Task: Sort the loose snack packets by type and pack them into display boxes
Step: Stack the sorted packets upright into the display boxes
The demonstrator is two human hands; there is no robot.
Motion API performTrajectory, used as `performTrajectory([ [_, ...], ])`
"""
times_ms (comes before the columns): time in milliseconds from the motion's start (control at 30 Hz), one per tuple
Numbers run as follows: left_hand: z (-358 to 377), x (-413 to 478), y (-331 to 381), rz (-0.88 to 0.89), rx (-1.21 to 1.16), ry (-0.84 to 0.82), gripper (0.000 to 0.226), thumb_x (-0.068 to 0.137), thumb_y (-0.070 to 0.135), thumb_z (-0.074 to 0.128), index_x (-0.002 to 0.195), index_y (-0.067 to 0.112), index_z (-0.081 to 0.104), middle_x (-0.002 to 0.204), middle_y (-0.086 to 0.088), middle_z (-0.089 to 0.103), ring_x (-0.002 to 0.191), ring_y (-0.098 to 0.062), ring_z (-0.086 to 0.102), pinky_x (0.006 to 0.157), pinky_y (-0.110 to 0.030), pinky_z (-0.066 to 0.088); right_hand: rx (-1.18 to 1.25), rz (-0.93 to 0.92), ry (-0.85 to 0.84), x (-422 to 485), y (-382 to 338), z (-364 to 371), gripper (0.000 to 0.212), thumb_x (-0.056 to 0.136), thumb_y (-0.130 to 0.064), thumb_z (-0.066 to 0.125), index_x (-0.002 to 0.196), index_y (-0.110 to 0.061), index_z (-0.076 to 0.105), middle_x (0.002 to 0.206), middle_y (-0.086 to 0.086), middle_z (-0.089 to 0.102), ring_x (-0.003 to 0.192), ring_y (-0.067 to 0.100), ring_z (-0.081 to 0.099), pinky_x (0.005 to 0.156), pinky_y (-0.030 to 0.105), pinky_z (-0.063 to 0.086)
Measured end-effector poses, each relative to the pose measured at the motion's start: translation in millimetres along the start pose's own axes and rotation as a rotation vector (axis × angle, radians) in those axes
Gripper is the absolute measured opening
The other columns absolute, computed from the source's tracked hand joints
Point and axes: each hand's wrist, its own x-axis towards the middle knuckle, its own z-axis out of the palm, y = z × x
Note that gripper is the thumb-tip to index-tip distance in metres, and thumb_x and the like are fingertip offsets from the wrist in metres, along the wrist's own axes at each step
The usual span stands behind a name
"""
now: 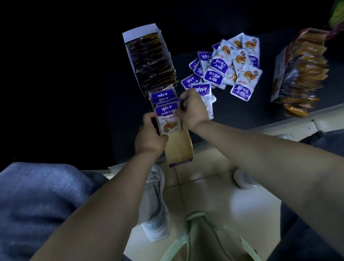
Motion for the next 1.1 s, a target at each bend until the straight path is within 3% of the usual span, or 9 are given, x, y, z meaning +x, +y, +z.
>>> performTrajectory([
  [133, -2, -2, 4, 0.003, 0.113, 0.143, 0.050, 0.089, 0.021, 0.062, 0.133, 0.012, 0.039, 0.126, -0.014, 0.048, 0.105, -0.027, 0.057, 0.077, -0.035, 0.047, 0.053, 0.016, -0.082, 1, -2, -10, 0.037, 0.084, -0.007, 0.068, 0.115, -0.005, 0.049, 0.095, 0.005, 0.051, 0.086, 0.015, 0.053, 0.077, 0.027, 0.047],
  [267, 0, -7, 18, 0.209, 0.137, 0.345, 0.027, 0.087, 0.010, 0.056, 0.114, 0.011, 0.053, 0.116, -0.010, 0.050, 0.088, -0.024, 0.059, 0.065, -0.032, 0.043, 0.057, 0.057, -0.196, 3, 13, -39, 0.023, 0.089, -0.008, 0.063, 0.110, -0.011, 0.055, 0.088, 0.002, 0.057, 0.085, 0.018, 0.058, 0.084, 0.034, 0.052],
  [467, 39, 8, 65, 0.539, 0.187, 0.116, 0.019, 0.083, 0.003, 0.056, 0.098, 0.011, 0.064, 0.098, -0.004, 0.052, 0.078, -0.018, 0.057, 0.075, -0.035, 0.048, -0.100, 0.180, -0.239, 13, 58, -90, 0.014, 0.088, -0.008, 0.058, 0.086, -0.022, 0.059, 0.084, 0.003, 0.062, 0.084, 0.020, 0.059, 0.083, 0.035, 0.050],
  [567, 72, 31, 85, 0.439, 0.258, -0.121, 0.023, 0.088, 0.010, 0.057, 0.110, 0.012, 0.062, 0.116, -0.009, 0.052, 0.100, -0.025, 0.058, 0.086, -0.029, 0.045, -0.265, 0.181, -0.276, 18, 84, -114, 0.023, 0.089, -0.012, 0.061, 0.112, -0.011, 0.061, 0.108, 0.003, 0.059, 0.101, 0.018, 0.055, 0.088, 0.023, 0.040],
  [633, 92, 47, 93, 0.335, 0.328, -0.203, 0.032, 0.090, 0.017, 0.058, 0.121, 0.014, 0.058, 0.130, -0.012, 0.049, 0.115, -0.028, 0.053, 0.092, -0.028, 0.041, -0.345, 0.175, -0.274, 26, 99, -125, 0.038, 0.089, -0.015, 0.063, 0.126, -0.011, 0.055, 0.129, 0.009, 0.053, 0.115, 0.023, 0.052, 0.095, 0.026, 0.039],
  [733, 115, 69, 98, 0.257, 0.439, -0.227, 0.045, 0.089, 0.025, 0.060, 0.133, 0.020, 0.051, 0.142, -0.011, 0.042, 0.128, -0.031, 0.041, 0.103, -0.031, 0.036, -0.410, 0.184, -0.257, 39, 119, -133, 0.054, 0.090, -0.018, 0.064, 0.140, -0.015, 0.043, 0.145, 0.013, 0.036, 0.130, 0.030, 0.042, 0.104, 0.033, 0.036],
  [833, 128, 84, 97, 0.150, 0.462, -0.201, 0.054, 0.089, 0.028, 0.062, 0.139, 0.028, 0.044, 0.155, -0.009, 0.016, 0.139, -0.034, 0.020, 0.113, -0.034, 0.027, -0.447, 0.131, -0.255, 51, 135, -135, 0.068, 0.090, -0.018, 0.064, 0.149, -0.016, 0.030, 0.159, 0.010, 0.015, 0.144, 0.031, 0.020, 0.114, 0.036, 0.024],
  [900, 133, 92, 95, 0.105, 0.422, -0.148, 0.057, 0.086, 0.027, 0.064, 0.140, 0.032, 0.044, 0.157, -0.009, 0.005, 0.140, -0.035, 0.017, 0.114, -0.036, 0.026, -0.470, 0.126, -0.269, 56, 144, -133, 0.073, 0.090, -0.020, 0.063, 0.151, -0.019, 0.023, 0.161, 0.006, 0.009, 0.145, 0.030, 0.013, 0.115, 0.041, 0.024],
  [1100, 147, 99, 90, 0.087, 0.342, -0.120, 0.035, 0.087, 0.018, 0.062, 0.123, 0.020, 0.061, 0.152, -0.007, 0.010, 0.135, -0.031, 0.023, 0.109, -0.028, 0.029, -0.682, 0.003, -0.099, 56, 160, -123, 0.057, 0.087, -0.025, 0.060, 0.140, -0.014, 0.041, 0.137, 0.012, 0.042, 0.125, 0.033, 0.038, 0.095, 0.041, 0.036],
])
